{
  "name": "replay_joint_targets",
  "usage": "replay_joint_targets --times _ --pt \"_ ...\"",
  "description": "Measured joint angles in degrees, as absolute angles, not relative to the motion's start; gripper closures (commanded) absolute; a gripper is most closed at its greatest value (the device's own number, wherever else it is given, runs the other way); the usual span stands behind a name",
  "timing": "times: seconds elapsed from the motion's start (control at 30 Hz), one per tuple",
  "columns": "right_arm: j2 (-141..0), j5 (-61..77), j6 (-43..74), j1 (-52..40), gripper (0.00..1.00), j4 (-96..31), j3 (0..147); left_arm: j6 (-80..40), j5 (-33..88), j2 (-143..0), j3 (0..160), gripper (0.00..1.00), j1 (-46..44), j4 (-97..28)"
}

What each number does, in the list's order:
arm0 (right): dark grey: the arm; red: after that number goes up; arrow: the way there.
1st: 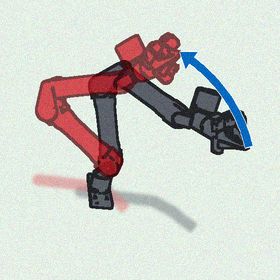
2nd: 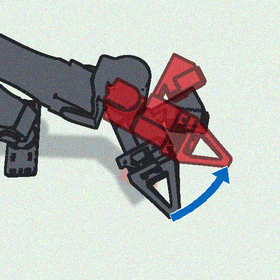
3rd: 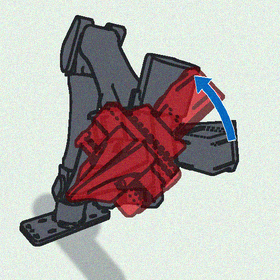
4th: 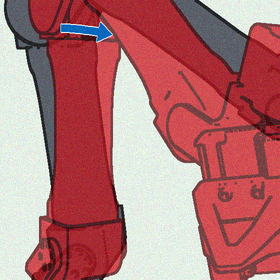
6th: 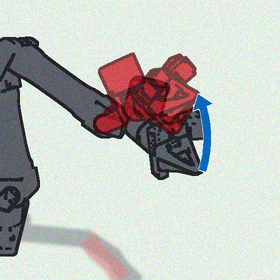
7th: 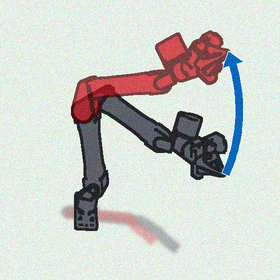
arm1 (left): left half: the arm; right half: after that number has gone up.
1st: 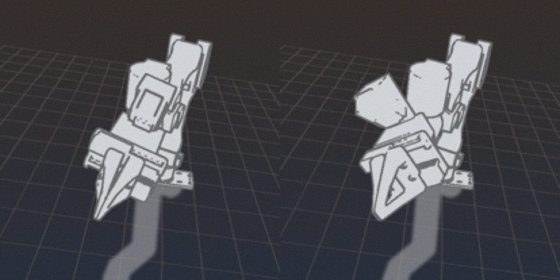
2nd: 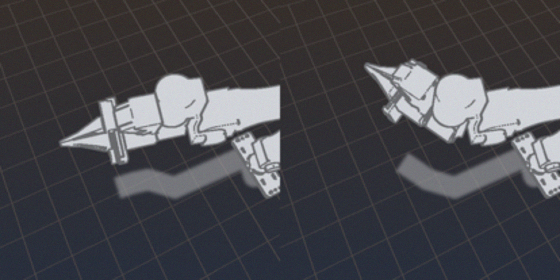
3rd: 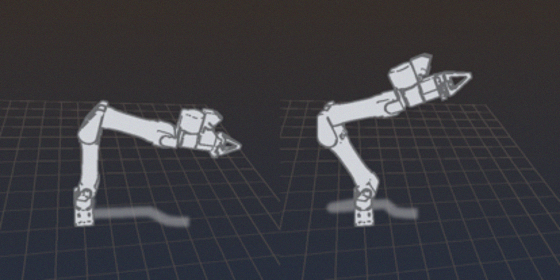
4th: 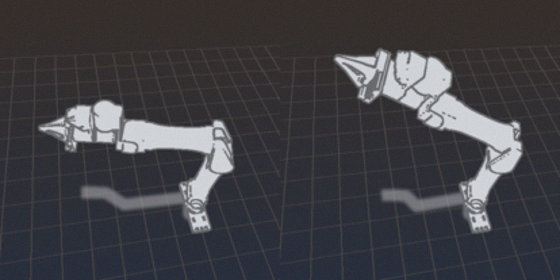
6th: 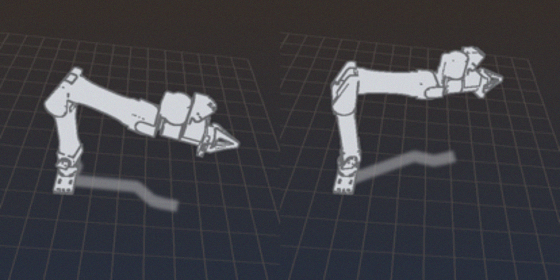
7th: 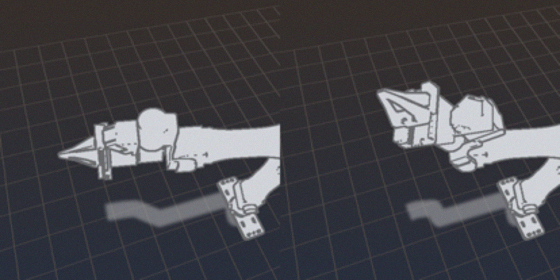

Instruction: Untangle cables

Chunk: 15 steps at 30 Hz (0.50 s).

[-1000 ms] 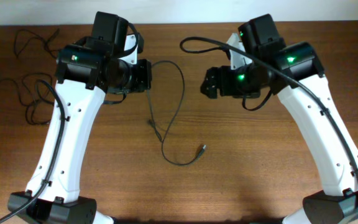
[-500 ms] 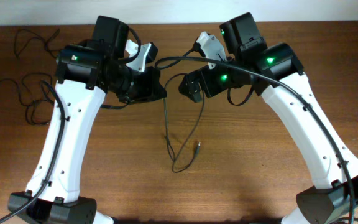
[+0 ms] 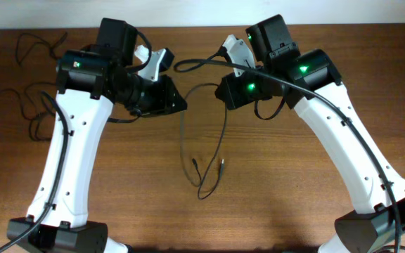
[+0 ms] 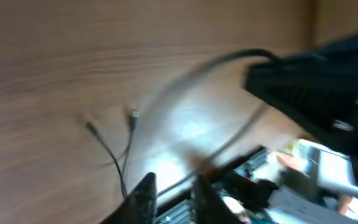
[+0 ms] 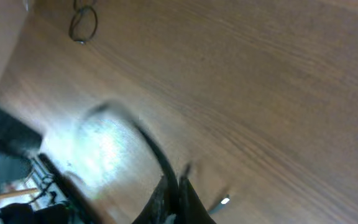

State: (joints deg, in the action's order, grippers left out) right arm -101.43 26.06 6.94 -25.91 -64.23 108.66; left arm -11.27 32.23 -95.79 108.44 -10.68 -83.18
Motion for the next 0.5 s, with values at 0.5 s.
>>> replay_joint_targets --times 0.5 --pt "-99.48 30.72 6.70 -29.23 0.96 -67.02 108.71 -27.16 23.51 -95.79 108.44 0.28 -10.68 -75.66"
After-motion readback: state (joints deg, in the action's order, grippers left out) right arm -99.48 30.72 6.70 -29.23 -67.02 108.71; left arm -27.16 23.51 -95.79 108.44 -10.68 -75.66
